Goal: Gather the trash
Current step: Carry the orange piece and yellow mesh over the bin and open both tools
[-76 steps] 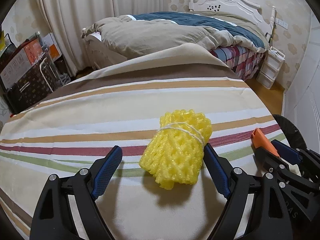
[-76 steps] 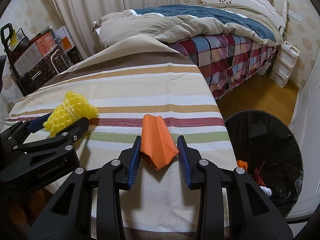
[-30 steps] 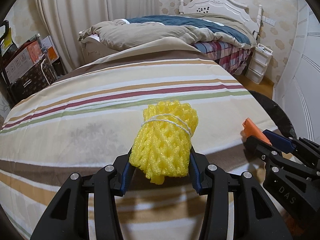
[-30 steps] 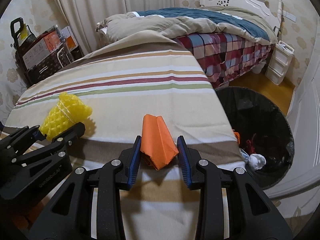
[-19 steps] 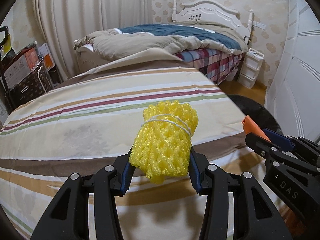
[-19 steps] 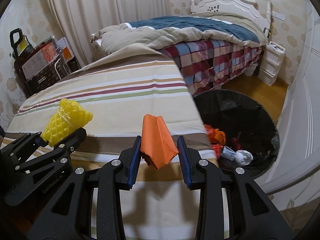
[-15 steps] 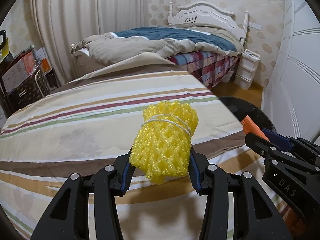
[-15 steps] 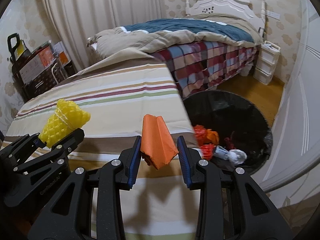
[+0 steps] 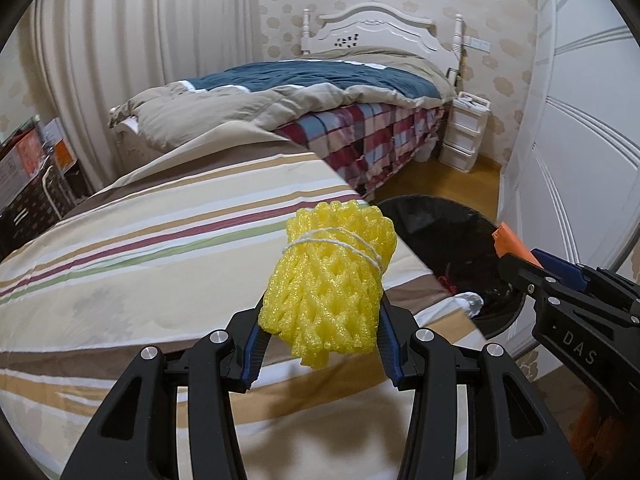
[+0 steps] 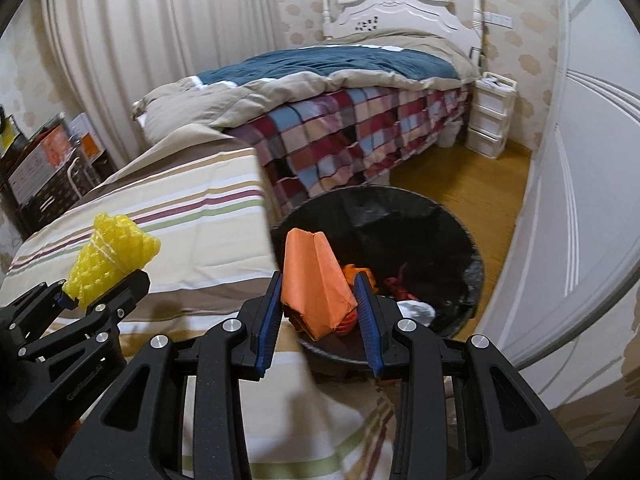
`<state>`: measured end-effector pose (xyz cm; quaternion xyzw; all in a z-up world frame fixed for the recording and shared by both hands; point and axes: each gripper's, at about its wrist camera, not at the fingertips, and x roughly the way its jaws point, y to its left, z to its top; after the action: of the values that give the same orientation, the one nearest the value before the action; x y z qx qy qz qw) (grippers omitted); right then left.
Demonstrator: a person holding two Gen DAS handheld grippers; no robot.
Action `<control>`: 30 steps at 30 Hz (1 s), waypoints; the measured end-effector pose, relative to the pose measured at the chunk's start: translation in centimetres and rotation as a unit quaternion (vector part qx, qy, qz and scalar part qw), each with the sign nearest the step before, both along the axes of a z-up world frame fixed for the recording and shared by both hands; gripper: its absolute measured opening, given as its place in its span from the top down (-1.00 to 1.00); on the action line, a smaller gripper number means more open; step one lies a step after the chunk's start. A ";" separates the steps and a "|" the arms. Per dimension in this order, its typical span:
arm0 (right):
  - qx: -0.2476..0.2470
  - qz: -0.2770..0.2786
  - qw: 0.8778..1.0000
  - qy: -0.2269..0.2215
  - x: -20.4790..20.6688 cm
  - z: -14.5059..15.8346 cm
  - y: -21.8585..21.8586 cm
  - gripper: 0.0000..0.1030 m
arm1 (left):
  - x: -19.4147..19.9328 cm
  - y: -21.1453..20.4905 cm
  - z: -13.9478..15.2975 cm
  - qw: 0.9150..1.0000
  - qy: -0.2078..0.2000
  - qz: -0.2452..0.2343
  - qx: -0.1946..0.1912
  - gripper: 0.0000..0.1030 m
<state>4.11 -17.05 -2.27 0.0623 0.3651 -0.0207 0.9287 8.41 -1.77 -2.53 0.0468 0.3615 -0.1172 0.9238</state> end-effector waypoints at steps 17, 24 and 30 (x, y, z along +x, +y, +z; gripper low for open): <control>-0.006 -0.057 0.998 0.009 4.2 -1.6 -6.1 0.33 | 5.0 -7.4 -1.0 0.999 0.005 -0.040 0.010 0.09; -0.005 -0.061 0.998 0.014 6.2 -2.2 -7.5 0.33 | 7.0 -9.1 -1.7 0.999 0.013 -0.041 0.019 0.09; -0.003 -0.067 0.998 0.018 7.5 -2.8 -8.2 0.33 | 7.8 -10.2 -2.0 0.999 0.019 -0.043 0.027 0.09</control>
<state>11.63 -25.29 -5.05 0.0838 0.3764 -0.0847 0.9188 16.20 -11.96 -4.57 0.0845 0.3799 -0.1477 0.9092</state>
